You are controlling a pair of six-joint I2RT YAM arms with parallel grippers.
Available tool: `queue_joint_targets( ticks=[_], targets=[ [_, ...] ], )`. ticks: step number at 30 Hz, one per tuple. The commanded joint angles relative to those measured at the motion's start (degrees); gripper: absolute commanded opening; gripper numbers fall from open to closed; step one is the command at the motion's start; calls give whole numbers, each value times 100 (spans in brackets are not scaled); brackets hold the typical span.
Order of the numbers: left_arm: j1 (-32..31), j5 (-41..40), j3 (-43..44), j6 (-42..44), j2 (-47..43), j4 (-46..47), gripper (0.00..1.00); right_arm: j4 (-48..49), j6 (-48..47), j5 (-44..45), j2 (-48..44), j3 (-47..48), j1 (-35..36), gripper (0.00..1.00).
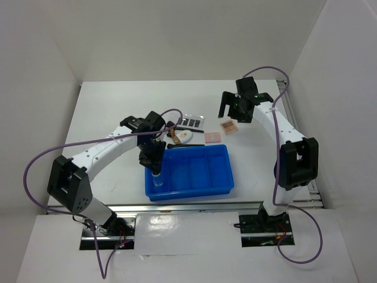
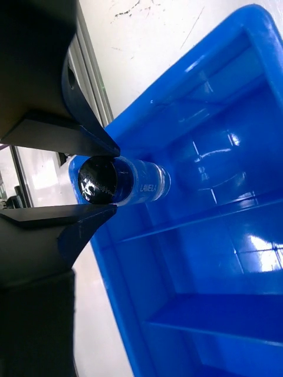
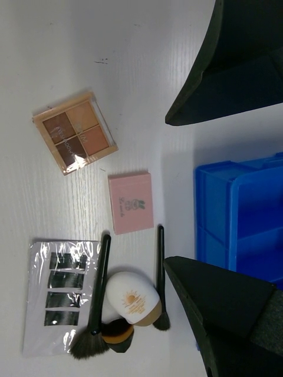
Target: Organize the makeup
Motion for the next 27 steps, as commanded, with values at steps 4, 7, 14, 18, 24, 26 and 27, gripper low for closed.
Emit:
queue_joint_targets(
  ticks=[4, 7, 14, 18, 24, 26, 27],
  targets=[
    [-27, -254, 495, 174, 297, -46, 66, -103, 67, 73, -68, -20, 59, 100],
    [-27, -307, 828, 226, 297, -151, 87, -103, 67, 135, -68, -20, 59, 100],
    [-27, -570, 2145, 174, 421, -293, 85, -103, 120, 135, -68, -20, 59, 100],
    [-27, -642, 2762, 226, 780, 103, 75, -103, 120, 135, -68, -20, 59, 100],
    [-27, -343, 4113, 279, 2026, 87, 56, -287, 120, 240, -15, 94, 59, 100],
    [-27, -238, 4214, 279, 2108, -108, 47, -288, 120, 311, -68, 94, 59, 100],
    [-27, -237, 3909, 279, 1899, -108, 38, -348, 120, 363, -129, 94, 59, 100]
  ],
)
